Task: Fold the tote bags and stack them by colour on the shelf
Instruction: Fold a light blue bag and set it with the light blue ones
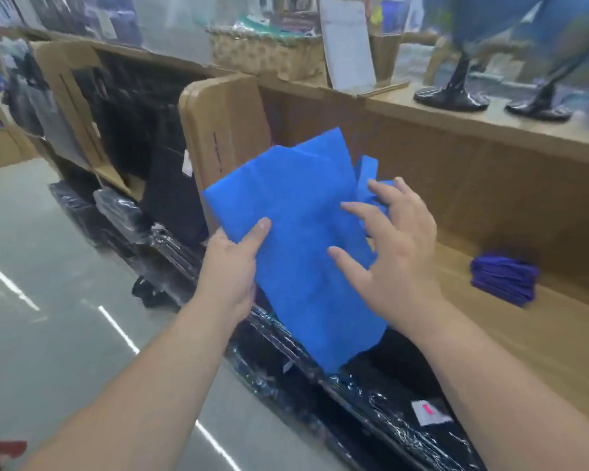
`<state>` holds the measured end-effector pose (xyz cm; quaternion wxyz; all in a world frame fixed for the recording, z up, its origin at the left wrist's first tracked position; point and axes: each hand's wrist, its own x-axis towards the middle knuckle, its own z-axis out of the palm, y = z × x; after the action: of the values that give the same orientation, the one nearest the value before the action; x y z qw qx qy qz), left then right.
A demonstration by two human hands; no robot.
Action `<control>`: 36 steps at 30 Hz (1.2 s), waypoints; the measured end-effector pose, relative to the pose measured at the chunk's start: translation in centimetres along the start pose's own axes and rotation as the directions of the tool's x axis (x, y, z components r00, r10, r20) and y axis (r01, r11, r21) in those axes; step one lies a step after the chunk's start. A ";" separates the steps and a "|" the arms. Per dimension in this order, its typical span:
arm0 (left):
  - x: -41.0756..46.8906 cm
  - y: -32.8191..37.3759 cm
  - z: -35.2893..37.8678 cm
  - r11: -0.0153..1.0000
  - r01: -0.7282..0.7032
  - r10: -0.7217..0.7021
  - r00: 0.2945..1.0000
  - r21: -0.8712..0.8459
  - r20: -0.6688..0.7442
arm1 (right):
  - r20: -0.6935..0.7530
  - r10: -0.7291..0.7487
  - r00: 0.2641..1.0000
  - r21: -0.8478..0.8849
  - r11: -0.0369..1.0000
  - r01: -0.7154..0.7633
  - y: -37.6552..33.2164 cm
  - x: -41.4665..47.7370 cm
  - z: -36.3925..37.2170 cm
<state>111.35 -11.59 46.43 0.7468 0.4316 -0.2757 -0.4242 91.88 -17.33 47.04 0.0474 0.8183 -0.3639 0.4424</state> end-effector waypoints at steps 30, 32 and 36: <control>11.1 -16.6 7.2 0.845 0.525 -0.490 0.836 0.101 -0.248 | 0.397 0.352 0.848 -0.382 0.903 -0.196 20.3 -10.5 -3.0; 10.4 -18.1 4.9 0.786 0.375 -0.247 0.920 0.493 -0.305 | 0.595 0.446 0.668 -0.332 0.894 -0.301 20.3 -12.4 -2.7; 11.2 -18.3 2.5 0.067 -0.344 0.141 0.933 0.937 0.332 | 0.592 0.539 0.600 -0.321 0.840 -0.438 20.4 -13.6 -3.0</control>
<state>107.62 -27.29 32.06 0.3063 0.7298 -0.6103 -0.0337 72.18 -23.51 33.55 -0.1493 0.7830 -0.5968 0.0920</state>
